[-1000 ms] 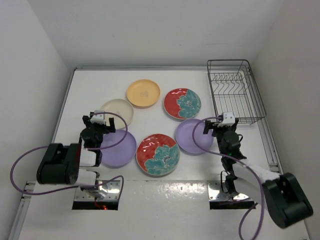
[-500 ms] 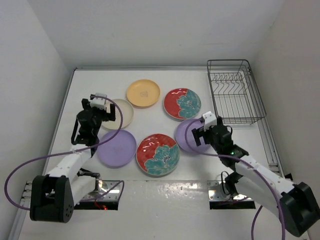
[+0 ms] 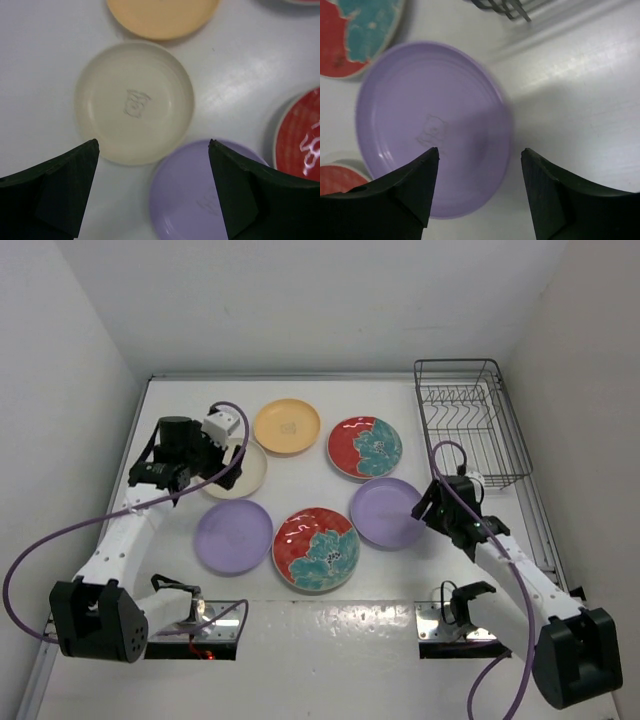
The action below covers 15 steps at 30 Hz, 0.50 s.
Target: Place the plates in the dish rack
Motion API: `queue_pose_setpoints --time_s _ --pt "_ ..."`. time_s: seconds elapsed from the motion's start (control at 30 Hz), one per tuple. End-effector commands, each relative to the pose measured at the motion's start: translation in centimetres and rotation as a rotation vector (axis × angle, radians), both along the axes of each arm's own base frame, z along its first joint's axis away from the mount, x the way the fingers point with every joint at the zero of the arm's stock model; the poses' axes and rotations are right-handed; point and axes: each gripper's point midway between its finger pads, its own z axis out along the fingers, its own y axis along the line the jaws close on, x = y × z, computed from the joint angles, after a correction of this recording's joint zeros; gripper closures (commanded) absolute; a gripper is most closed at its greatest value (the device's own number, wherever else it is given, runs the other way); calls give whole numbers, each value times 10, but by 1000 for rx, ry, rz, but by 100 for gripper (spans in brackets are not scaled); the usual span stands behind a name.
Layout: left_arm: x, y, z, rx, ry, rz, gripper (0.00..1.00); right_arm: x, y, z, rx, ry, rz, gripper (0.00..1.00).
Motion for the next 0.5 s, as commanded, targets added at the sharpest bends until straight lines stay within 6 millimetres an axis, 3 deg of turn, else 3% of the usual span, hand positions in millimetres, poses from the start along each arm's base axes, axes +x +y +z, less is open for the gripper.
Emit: queue_pose_setpoints --time_s 0.0,0.13,0.3,0.33,0.4,0.43,0.47 --pt "-37 -11 -26 -14 209 -67 8 -19 -4 -26 78 91 -130 36" --pt "-41 -8 -36 -35 248 -16 9 -14 -10 -43 33 135 -167 39" --pt "-45 -8 -49 -58 279 21 9 -1 -1 -56 43 142 -94 53" --pt "-43 -6 -44 -55 254 27 9 -2 -1 -58 40 151 -93 64" --pt "-46 -4 -50 -52 260 46 9 -9 -7 -63 7 199 -111 77" --pt "-45 -2 -45 -47 236 54 8 -11 -10 -64 -4 213 -122 94" --pt "-44 3 -46 -43 227 73 8 -19 -14 -66 -24 235 -133 100"
